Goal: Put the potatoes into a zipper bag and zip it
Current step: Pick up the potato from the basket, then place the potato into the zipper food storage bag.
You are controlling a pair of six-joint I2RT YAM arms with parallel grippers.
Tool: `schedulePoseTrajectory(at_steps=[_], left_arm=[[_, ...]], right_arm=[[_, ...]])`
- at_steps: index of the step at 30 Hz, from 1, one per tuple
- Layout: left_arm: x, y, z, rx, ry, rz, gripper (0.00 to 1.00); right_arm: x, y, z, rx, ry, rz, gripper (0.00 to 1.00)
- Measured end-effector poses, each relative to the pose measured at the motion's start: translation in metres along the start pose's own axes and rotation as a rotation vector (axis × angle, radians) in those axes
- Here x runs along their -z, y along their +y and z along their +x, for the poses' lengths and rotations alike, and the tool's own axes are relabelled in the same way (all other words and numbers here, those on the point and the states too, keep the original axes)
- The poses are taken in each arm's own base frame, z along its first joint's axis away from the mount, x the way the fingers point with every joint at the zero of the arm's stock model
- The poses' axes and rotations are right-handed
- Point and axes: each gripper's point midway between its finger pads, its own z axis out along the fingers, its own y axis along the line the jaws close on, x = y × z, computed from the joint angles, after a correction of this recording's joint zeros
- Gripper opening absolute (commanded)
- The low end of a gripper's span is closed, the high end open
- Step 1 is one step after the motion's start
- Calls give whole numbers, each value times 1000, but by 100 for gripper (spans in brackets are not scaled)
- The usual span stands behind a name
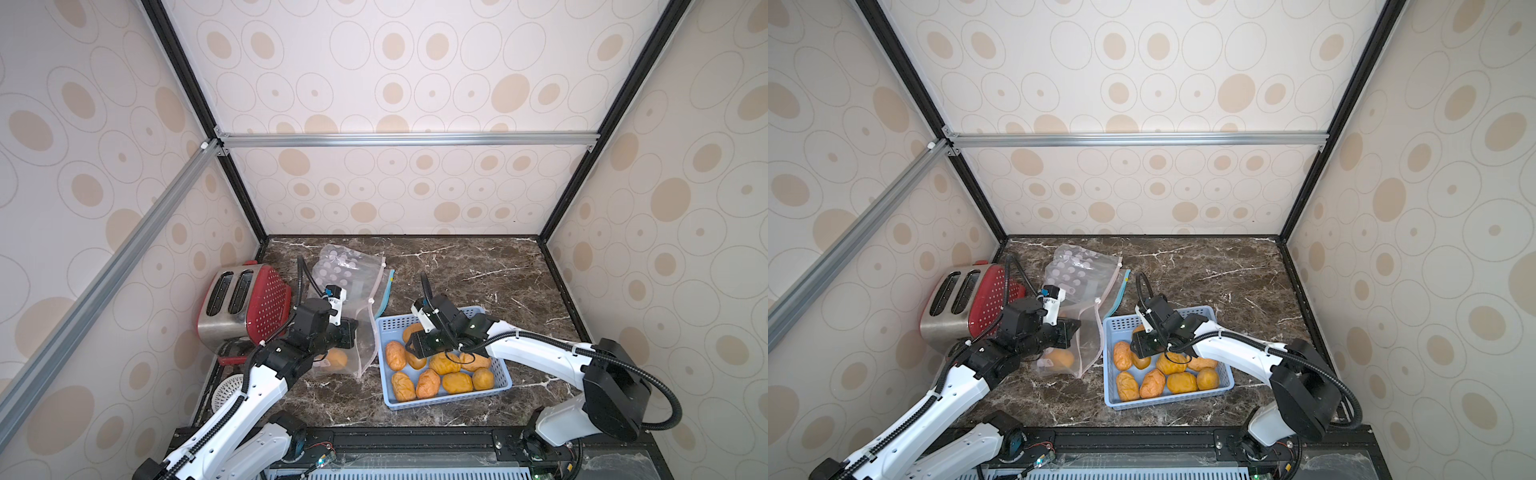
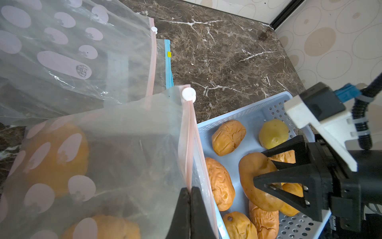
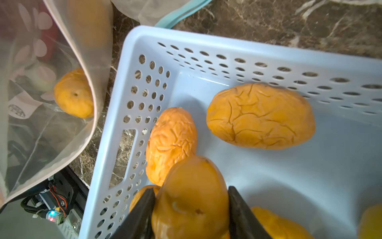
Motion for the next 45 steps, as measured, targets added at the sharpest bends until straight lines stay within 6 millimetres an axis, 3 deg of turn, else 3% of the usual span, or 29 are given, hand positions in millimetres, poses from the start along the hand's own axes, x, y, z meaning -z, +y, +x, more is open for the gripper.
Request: schedulePoseTrajectory(at_steps=[7,18,28,38,41,45], left_arm=[[4,-3,-1,2,-10,13,0],[11,-6,-4,21,-30,30,0],[11,-9,-3,54,-19,47,0],[11,-10,-2,60,-15,49,0],[12,-10,-3,60,-17,49,0],[13,-11,-4,61,-18,50,0]], right_arm=[[25,10,-13,17,-139,-68,37],[50,65,-60,31,-347,-296,35],[4,111,-73,58,-317,-370,35],[-27,119,-76,37,-276,-386,40],[-31,120,-75,34,-263,-394,45],[-31,122,-75,33,-258,-402,59]])
